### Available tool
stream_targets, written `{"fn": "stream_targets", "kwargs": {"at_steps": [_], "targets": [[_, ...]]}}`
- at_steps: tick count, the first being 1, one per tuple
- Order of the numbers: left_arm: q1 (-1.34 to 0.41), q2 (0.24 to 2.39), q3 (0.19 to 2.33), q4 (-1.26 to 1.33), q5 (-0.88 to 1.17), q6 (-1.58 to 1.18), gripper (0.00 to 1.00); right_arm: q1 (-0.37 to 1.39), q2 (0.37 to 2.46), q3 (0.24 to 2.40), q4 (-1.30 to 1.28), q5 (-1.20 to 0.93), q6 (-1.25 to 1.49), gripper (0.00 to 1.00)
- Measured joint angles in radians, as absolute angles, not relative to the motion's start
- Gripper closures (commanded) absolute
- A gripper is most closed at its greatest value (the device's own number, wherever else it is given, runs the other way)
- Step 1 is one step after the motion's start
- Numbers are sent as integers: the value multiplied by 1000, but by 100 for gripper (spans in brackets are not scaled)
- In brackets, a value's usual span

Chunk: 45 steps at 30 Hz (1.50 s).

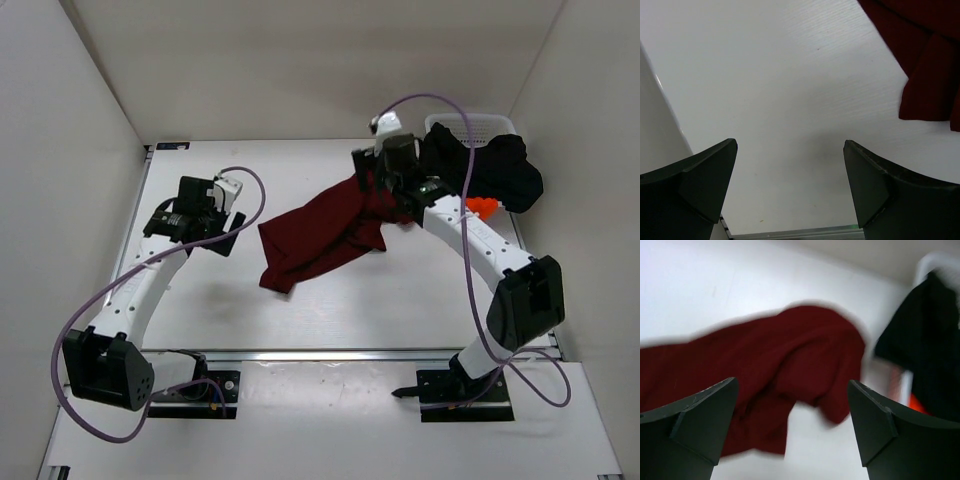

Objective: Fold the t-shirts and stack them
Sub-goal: Move the tshirt to the center of the board, then flatten out the tshirt

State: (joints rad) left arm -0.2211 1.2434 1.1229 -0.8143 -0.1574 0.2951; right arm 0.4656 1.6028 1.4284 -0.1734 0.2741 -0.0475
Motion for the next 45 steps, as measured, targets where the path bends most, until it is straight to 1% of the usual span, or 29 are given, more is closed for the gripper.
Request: {"fn": "stream_targets", "kwargs": {"at_steps": [2,6,9,11,12,14,15,18,20,25,28,31,32,33,34,35,36,37,38,44,45], "targets": [[-202,1235,1097,-816,-138,284,1,502,1573,1350,-220,269,-47,11],[-163,1212,1011,-828,-99,253,2,629,1513,1184,-302,230,-30,18],[-155,1193,954,-844,-66,234,1,727,1493,1080,-287,164,-23,21],[-151,1185,926,-853,-43,218,1,773,1507,1057,-279,112,-17,24],[-147,1184,917,-859,-32,207,2,798,1526,1063,-267,78,-7,25],[-135,1184,908,-861,-13,187,1,833,1591,1112,-257,27,20,30],[-125,1183,907,-860,-9,176,1,847,1639,1156,-246,9,33,31],[-100,1171,898,-849,-10,148,1,885,1781,1276,-198,-27,79,26],[-92,1153,883,-846,-11,136,1,903,1831,1303,-178,-46,94,25],[-101,1129,842,-845,-9,123,1,950,1860,1290,-179,-70,130,23],[-101,1131,830,-842,-6,116,1,966,1874,1290,-170,-96,139,19],[-106,1131,830,-838,-7,115,1,970,1903,1291,-163,-98,146,21],[-110,1131,830,-836,-7,115,1,969,1916,1291,-164,-94,155,25],[-115,1131,830,-836,-7,115,1,967,1930,1291,-164,-89,165,31],[-118,1132,830,-836,-7,115,2,965,1945,1291,-164,-86,176,44],[-120,1132,830,-835,-7,115,2,960,1959,1292,-164,-85,185,55],[-122,1134,830,-834,-7,115,2,951,1978,1294,-164,-91,202,78],[-122,1137,830,-834,-7,115,1,941,1990,1301,-161,-98,205,94],[-122,1140,830,-834,-7,114,1,929,1996,1315,-158,-103,219,100],[-124,1145,830,-833,-7,115,1,862,2006,1352,-167,-103,213,100],[-127,1145,830,-834,-7,115,2,857,1988,1353,-181,-86,200,100]]}}
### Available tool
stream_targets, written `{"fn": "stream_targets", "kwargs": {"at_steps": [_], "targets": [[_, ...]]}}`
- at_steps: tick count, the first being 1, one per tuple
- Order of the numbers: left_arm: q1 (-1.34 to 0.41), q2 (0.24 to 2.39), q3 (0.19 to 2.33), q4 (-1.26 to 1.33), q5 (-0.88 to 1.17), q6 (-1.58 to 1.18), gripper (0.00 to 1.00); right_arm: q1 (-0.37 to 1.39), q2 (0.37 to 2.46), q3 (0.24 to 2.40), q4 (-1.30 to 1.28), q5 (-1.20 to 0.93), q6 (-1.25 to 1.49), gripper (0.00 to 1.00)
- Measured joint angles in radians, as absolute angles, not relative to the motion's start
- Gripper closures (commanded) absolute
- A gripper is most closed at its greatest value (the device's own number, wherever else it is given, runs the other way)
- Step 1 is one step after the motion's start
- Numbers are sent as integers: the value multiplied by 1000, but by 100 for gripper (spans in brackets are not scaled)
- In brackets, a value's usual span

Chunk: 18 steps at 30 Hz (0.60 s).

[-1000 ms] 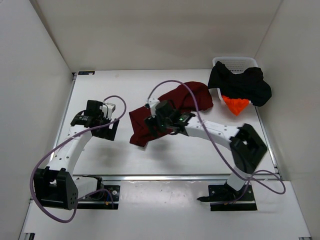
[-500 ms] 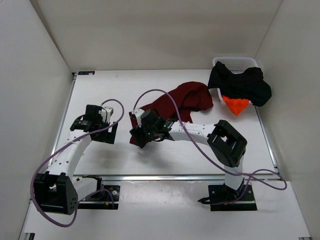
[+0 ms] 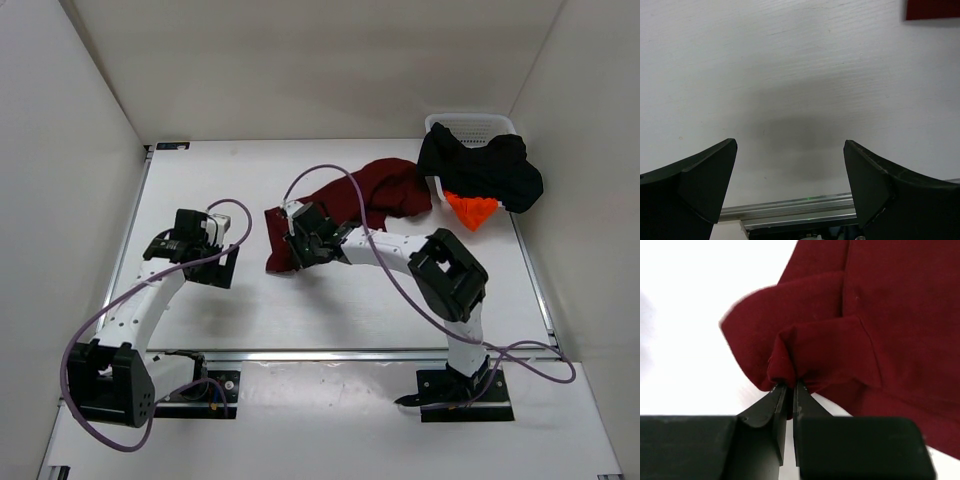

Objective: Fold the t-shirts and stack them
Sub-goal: Flatten out the tshirt

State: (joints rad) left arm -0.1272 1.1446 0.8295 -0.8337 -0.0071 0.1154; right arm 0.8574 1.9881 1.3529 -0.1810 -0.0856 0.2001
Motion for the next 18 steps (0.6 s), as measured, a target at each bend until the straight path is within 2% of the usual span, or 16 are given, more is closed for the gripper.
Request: {"fn": "stream_targets", "kwargs": {"at_steps": [6,12,18], "targets": [[-227,1177,836,-830,-13,132,1,863,1717,1356,-255,-33,70,100],[-372,1327,918,-799,2,118,1,788,1460,1375,-315,-36,58,100],[-300,1563,997,-705,211,-47,3,637,1364,1273,-381,-20,107,100]]}}
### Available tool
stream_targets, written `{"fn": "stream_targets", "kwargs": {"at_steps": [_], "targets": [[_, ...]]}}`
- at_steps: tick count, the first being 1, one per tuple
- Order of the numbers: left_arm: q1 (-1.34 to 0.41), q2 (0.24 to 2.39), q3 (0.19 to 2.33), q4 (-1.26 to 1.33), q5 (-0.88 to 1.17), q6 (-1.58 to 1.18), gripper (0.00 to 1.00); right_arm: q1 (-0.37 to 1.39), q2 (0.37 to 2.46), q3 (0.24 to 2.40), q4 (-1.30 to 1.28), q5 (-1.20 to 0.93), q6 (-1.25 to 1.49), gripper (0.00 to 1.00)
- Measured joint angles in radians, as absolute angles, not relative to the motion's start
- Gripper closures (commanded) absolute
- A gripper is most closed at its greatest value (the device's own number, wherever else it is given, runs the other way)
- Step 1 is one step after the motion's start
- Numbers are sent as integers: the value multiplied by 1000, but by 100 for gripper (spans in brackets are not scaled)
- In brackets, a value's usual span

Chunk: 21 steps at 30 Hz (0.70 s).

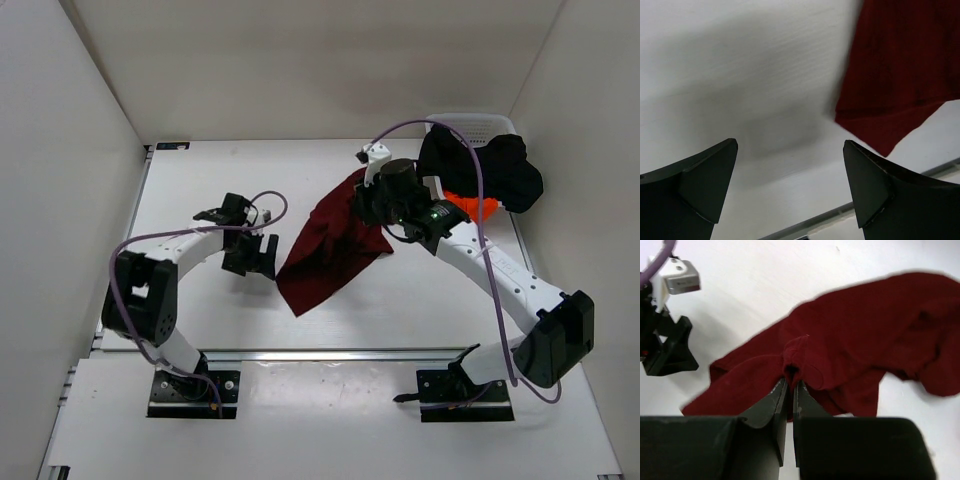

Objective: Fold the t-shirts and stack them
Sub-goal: Flatten out the tshirt

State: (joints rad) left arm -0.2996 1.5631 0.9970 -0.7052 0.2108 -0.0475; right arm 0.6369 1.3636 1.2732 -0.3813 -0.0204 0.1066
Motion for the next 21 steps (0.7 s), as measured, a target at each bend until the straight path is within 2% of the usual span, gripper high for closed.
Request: {"fn": "stream_targets", "kwargs": {"at_steps": [3,9,16,21], "targets": [[-336,1623,983,-676,259,-118,1,608,1374,1261,-412,-17,136,100],[-612,1575,944,-583,261,-199,2,579,1377,1262,-401,-41,184,100],[-525,1600,895,-543,220,-306,1,557,1398,1277,-399,-61,187,100],[-570,1617,918,-560,127,-337,1,559,1408,1319,-406,-68,179,100]]}}
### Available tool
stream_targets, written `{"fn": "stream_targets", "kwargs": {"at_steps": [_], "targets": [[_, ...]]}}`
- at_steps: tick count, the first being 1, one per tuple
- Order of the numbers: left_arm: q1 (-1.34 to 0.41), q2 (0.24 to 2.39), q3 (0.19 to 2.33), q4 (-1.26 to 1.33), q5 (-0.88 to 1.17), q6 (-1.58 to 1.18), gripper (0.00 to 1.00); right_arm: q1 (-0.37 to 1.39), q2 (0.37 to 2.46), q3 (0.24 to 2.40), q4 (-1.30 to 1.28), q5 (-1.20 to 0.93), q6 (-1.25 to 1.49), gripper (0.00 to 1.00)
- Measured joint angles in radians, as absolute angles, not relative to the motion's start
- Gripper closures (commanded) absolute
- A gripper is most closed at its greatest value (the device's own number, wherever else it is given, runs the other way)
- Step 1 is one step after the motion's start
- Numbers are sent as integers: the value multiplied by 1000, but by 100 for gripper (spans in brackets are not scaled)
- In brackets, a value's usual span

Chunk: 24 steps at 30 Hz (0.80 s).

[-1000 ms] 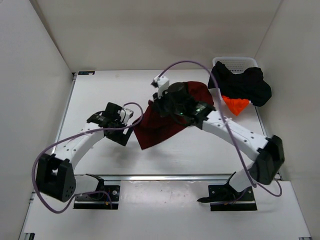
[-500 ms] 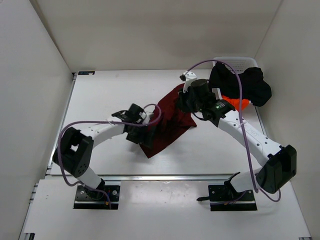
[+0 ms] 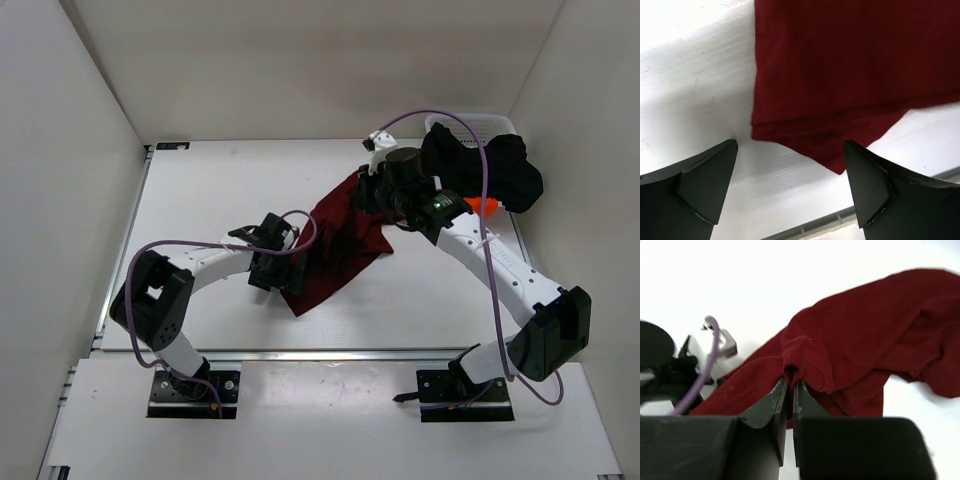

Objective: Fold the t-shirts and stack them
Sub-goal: Flatten out the tshirt

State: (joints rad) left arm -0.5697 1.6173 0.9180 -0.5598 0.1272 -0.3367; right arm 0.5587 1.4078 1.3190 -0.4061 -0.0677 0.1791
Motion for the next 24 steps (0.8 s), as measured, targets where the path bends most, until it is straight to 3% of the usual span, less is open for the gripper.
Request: {"fn": "stream_targets", "kwargs": {"at_steps": [2,4,9,11,17,24], "targets": [[-585,1631,931,-568,99,-341,6,559,1408,1339,-406,-68,174,100],[-591,1660,958,-567,84,-346,26,561,1408,1352,-404,-68,166,100],[-576,1765,1039,-492,146,-324,95,559,1403,1357,-404,-74,157,100],[-567,1792,1060,-467,201,-311,100,552,1390,1353,-403,-87,159,100],[-535,1772,1101,-520,196,-146,100,475,1312,1350,-445,-95,126,100],[-367,1442,1329,-561,-33,187,100,254,1262,1471,-578,-108,38,100]]}}
